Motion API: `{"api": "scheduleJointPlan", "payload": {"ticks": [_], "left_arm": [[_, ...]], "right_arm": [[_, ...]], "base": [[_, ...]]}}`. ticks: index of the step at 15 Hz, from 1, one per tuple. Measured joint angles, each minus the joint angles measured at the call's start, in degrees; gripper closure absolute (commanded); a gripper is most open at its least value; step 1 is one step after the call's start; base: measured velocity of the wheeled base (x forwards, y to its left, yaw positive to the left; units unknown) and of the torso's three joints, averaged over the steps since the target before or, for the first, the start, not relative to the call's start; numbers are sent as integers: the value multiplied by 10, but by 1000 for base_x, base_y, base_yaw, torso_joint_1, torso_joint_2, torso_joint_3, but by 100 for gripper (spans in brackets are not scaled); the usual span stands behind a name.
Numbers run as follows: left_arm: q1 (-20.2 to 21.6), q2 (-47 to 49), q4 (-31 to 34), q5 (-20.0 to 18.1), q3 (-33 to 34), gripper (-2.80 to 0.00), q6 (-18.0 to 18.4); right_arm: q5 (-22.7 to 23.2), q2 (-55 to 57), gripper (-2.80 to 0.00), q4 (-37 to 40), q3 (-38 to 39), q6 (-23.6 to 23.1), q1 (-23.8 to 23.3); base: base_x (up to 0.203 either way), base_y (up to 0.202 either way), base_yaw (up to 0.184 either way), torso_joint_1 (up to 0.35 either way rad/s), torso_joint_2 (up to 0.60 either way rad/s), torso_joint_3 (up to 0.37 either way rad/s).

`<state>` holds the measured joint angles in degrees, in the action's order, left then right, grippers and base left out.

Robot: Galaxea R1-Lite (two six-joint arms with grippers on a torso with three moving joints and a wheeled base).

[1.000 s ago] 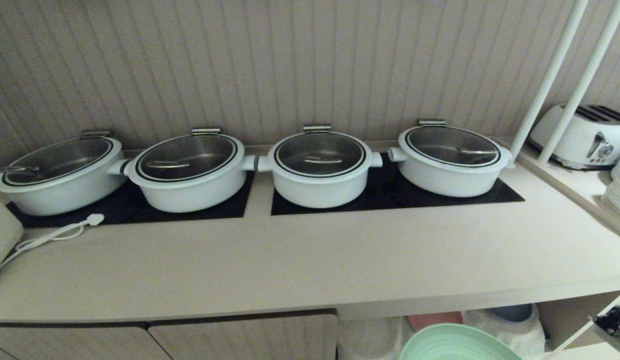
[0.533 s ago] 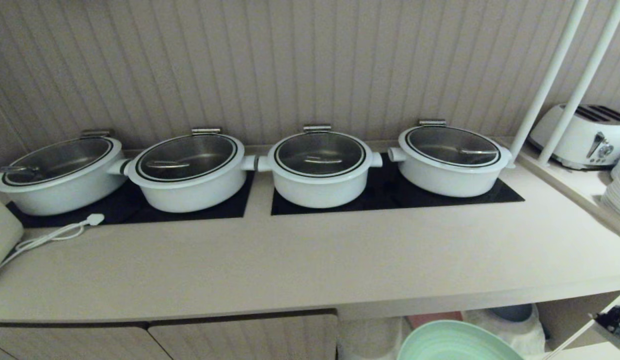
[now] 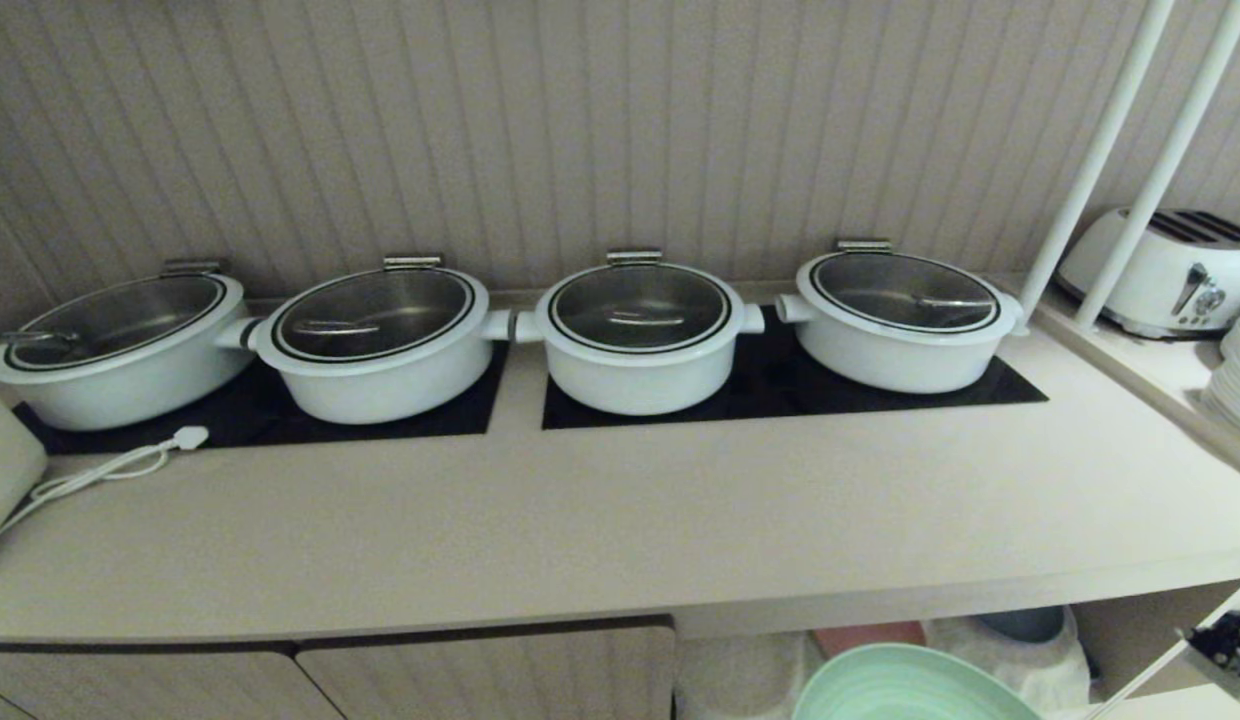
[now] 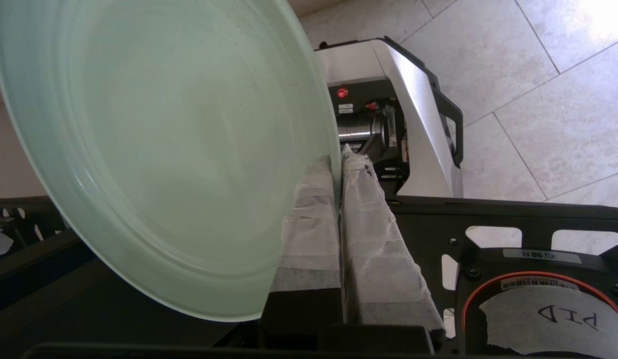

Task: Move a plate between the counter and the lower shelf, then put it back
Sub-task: Put the plate in the cupboard

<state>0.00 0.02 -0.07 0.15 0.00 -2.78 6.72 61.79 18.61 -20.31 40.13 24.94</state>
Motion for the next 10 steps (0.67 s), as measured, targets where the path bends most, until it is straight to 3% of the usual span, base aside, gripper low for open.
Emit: {"api": "scheduleJointPlan", "payload": {"ticks": [10], "left_arm": [[0, 0, 0, 0, 0, 0, 0]], "right_arm": [[0, -1, 0, 0, -1, 0, 0]], "base": [[0, 0, 0, -75, 172, 83]]}}
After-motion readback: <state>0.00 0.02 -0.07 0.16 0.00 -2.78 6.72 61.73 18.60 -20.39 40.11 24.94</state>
